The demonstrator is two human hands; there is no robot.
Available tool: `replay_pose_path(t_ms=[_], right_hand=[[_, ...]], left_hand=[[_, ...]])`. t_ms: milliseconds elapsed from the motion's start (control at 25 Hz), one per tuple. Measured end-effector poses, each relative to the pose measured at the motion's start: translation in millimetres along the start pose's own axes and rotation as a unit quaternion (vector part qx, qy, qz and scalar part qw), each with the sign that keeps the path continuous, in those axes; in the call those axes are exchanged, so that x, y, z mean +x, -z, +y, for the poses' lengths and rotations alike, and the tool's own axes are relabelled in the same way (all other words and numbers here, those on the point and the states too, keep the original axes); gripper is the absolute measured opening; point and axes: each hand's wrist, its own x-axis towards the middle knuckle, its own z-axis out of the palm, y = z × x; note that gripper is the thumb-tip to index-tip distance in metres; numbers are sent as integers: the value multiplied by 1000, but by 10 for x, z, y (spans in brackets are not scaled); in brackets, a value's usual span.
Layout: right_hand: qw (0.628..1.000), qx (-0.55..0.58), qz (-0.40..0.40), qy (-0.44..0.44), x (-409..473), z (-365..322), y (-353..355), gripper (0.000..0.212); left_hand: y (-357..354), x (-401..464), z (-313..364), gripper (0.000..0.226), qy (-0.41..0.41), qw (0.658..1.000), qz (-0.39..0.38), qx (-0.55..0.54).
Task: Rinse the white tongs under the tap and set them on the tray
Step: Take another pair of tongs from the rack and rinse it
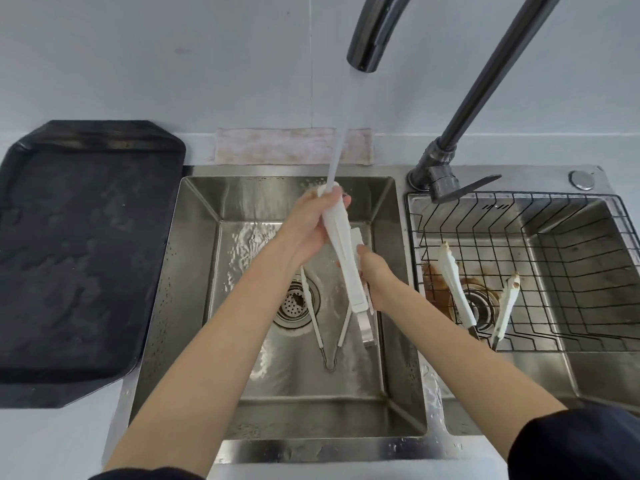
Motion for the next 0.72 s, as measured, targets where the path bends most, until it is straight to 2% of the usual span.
replay_pose_path(t_ms=[80, 120, 160, 240, 400, 600, 720], right_hand=[[999, 49, -8, 17, -49, -25, 21, 21], [997, 74, -12, 30, -84, -59, 25, 22], [995, 84, -8, 48, -94, -85, 32, 26], [993, 71, 14, 97, -85, -116, 22, 35], [984, 50, 64, 158, -89, -79, 37, 39], [985, -6, 83, 150, -42, 118, 44, 42], [987, -32, 80, 133, -2, 293, 57, 46]], left_hand=[[42, -16, 24, 6, -2, 999, -18, -38], [53, -33, 14, 2, -2, 998, -24, -49], [56, -51, -3, 7, -4, 998, -28, -48], [80, -59, -56, 24, -11, 1000, -3, 5], [236, -85, -181, 39, -10, 981, 121, 152], [469, -219, -480, 34, 27, 952, 97, 289], [605, -260, -672, 37, 70, 949, 103, 289]])
